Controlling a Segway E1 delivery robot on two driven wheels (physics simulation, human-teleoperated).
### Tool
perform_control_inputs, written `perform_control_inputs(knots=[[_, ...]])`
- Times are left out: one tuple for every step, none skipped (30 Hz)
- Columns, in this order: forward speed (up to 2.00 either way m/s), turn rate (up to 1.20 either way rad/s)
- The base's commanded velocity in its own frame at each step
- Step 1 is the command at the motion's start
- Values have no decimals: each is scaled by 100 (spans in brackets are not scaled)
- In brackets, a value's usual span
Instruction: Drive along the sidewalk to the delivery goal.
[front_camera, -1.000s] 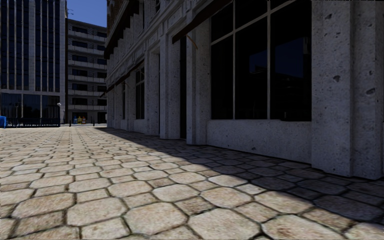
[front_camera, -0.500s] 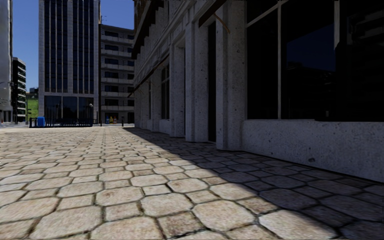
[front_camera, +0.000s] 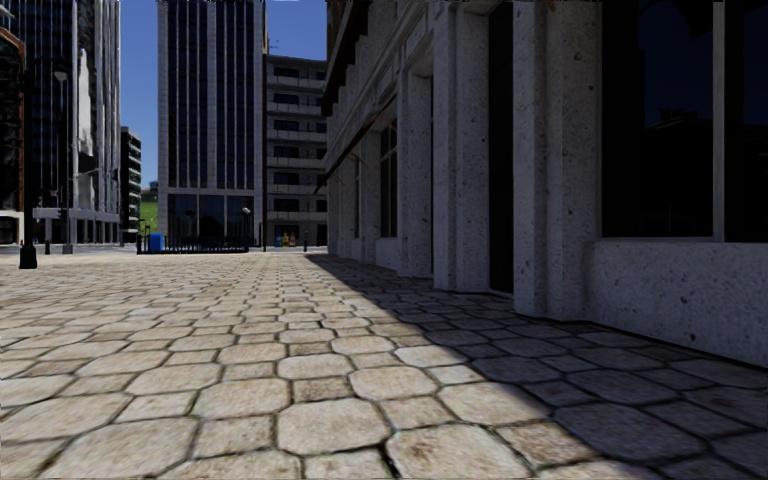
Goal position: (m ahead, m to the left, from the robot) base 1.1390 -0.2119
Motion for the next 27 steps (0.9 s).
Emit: perform_control_inputs(knots=[[164,39],[164,39],[164,39],[164,39],[164,39],[164,39],[164,39],[164,38],[164,30],[164,30],[164,16],[164,3],[164,0],[164,0],[164,0],[164,0],[164,0],[164,0],[164,0],[164,0],[164,0],[163,0],[157,0],[157,0],[150,0],[141,0],[66,0]])
